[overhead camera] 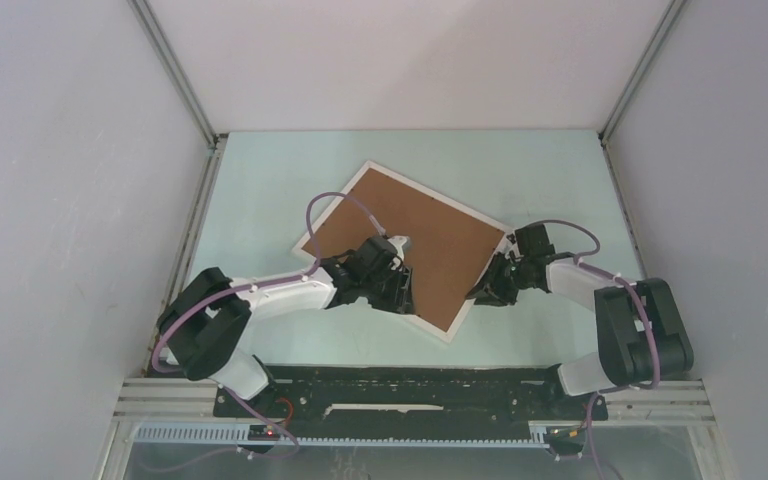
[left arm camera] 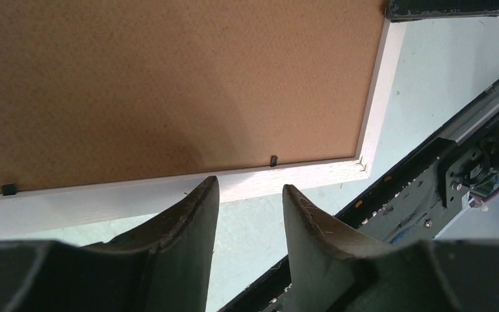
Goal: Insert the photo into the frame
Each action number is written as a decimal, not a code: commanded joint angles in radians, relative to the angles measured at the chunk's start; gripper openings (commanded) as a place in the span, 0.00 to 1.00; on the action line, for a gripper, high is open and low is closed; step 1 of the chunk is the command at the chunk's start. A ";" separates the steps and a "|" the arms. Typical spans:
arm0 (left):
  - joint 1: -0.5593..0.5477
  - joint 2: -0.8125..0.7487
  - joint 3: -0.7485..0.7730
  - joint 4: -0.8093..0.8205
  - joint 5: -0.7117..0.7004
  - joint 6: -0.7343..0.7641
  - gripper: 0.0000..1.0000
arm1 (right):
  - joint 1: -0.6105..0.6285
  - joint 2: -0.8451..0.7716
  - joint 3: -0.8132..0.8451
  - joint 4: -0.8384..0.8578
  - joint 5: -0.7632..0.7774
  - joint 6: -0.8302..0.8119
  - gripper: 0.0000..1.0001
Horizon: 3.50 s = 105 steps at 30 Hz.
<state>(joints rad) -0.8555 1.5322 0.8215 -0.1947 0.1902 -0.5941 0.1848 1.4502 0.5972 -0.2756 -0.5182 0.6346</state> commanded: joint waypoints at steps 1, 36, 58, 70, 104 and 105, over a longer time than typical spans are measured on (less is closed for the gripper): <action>-0.007 0.026 -0.014 0.006 0.005 0.010 0.48 | 0.082 0.044 0.049 -0.044 0.192 -0.022 0.31; -0.009 0.000 -0.121 0.063 0.017 0.013 0.40 | 0.404 0.443 0.557 -0.518 0.644 -0.069 0.47; -0.073 -0.227 0.049 -0.068 -0.087 0.237 0.86 | 0.066 0.268 0.329 -0.164 0.303 0.039 0.31; -0.282 -0.303 -0.211 0.402 -0.412 0.520 0.97 | 0.052 0.049 0.286 -0.196 0.156 0.068 0.00; -0.554 -0.556 -0.557 0.635 -0.596 0.746 1.00 | 0.142 0.228 0.382 -0.294 0.073 0.022 0.53; -0.551 -0.581 -0.570 0.634 -0.594 0.743 1.00 | 0.141 0.241 0.383 -0.303 0.062 0.016 0.54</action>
<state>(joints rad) -1.4178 1.0409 0.3008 0.4053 -0.3985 0.1818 0.3202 1.6665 0.9680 -0.5785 -0.3943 0.6586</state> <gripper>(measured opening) 0.996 0.545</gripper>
